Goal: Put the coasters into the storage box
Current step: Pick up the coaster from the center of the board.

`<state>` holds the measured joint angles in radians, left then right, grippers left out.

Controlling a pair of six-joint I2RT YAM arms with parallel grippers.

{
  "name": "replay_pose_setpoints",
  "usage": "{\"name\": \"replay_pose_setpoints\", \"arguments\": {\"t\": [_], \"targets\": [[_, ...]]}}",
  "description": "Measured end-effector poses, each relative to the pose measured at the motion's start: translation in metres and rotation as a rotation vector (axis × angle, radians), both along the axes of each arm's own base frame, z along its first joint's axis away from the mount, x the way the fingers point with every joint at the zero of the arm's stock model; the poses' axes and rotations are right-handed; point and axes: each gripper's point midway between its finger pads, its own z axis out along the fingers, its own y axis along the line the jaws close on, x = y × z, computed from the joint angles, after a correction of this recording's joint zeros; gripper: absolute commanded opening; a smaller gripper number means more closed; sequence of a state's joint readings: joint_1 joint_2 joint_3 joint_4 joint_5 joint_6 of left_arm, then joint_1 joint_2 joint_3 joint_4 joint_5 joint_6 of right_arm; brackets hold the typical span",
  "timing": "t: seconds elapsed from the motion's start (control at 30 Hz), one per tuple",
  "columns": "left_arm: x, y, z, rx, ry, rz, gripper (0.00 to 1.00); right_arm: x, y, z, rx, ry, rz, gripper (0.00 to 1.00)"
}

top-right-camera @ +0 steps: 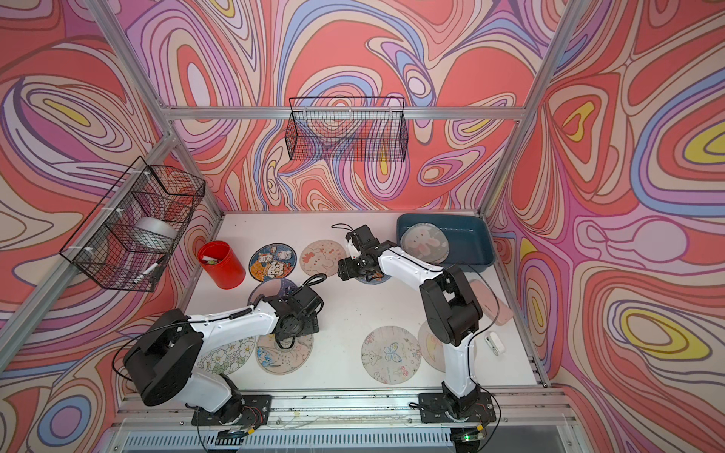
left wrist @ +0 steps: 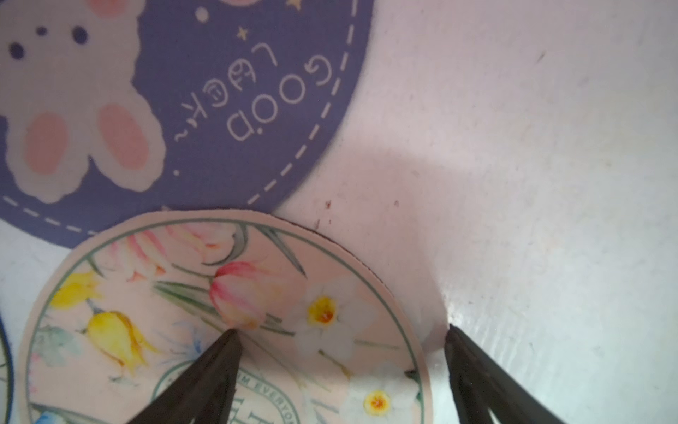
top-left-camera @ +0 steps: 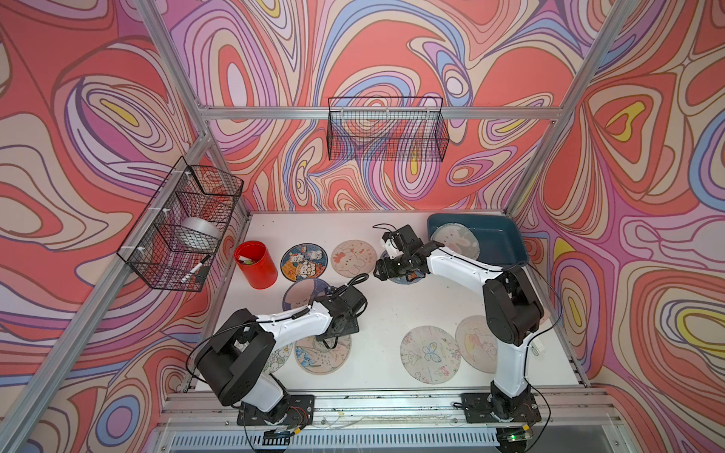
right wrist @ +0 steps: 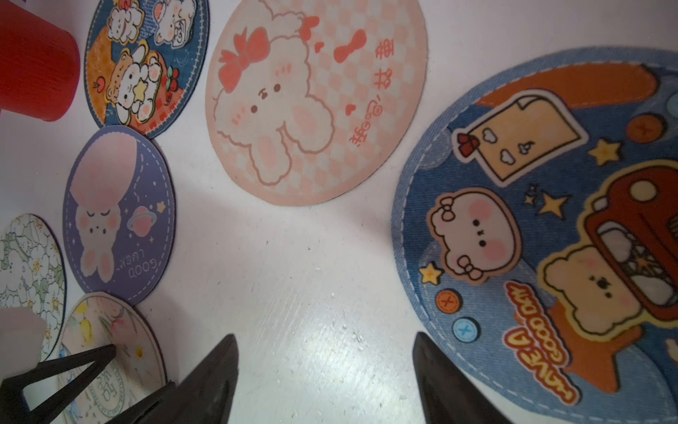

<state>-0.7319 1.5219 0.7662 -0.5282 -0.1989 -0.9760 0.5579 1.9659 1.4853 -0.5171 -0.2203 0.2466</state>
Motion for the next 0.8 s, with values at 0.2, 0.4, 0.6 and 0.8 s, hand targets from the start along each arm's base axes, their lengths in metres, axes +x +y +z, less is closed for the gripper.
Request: {"name": "replay_pose_setpoints", "arguments": {"t": [0.2,0.4,0.6,0.8], "targets": [[0.0008,0.0008,-0.0005,0.005,0.000,0.002,0.38,0.0002,-0.0038,-0.0025,-0.019,-0.006,-0.006,0.76],[0.0006,0.0059,-0.0014,0.023,-0.004,0.010,0.09,-0.0009,-0.0052,-0.0042,-0.026,-0.003,-0.007,0.76],[0.0000,0.0096,-0.0012,0.039,-0.005,0.012,0.00,-0.0019,-0.0058,-0.0046,-0.028,0.001,-0.007,0.76],[0.0008,0.0077,0.0006,0.032,-0.009,-0.011,0.00,-0.0031,-0.0071,-0.0050,-0.031,-0.002,-0.006,0.76]]}}
